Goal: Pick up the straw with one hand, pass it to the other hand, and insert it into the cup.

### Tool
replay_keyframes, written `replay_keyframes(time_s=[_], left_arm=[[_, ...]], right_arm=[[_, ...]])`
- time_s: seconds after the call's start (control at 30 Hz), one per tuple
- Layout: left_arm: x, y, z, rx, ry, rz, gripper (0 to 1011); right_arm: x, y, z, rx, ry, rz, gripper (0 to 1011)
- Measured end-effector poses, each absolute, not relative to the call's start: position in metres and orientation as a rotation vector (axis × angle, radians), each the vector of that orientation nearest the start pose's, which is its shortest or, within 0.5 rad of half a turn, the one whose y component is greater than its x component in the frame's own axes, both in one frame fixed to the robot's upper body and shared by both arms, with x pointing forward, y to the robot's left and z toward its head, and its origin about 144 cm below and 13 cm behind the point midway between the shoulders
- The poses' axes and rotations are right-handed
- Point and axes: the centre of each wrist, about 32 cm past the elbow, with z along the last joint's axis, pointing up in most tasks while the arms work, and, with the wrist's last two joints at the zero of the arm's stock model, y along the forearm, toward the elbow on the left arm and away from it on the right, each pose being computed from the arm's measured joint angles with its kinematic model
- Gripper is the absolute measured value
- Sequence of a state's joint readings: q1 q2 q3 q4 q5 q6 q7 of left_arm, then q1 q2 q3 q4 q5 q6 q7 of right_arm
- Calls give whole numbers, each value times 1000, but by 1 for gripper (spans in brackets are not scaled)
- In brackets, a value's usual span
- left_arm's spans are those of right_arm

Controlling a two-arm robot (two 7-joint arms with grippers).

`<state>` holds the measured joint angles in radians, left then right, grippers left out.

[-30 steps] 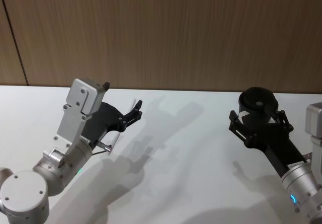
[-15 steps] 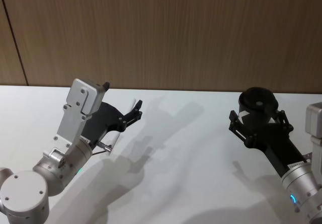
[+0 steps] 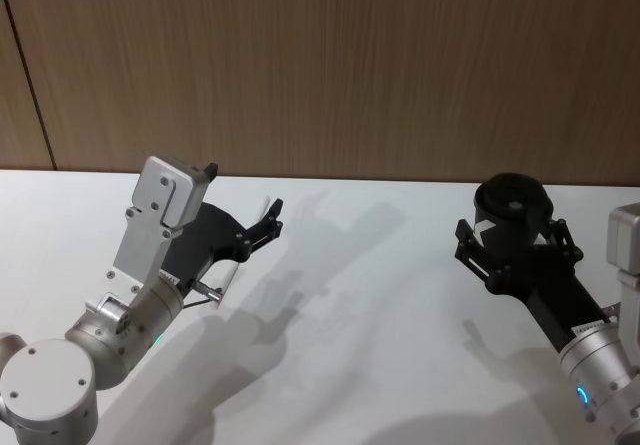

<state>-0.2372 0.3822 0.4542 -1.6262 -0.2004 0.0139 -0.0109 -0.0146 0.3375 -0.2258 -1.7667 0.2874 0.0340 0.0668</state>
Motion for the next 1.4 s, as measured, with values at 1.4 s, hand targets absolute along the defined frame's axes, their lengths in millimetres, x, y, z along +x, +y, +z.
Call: replay_keyframes(time_s=[1.4], left_arm=[[492, 198, 1204, 61, -268, 1124, 1003]], right_arm=[[443, -237, 1189, 26, -75, -1229, 1001]])
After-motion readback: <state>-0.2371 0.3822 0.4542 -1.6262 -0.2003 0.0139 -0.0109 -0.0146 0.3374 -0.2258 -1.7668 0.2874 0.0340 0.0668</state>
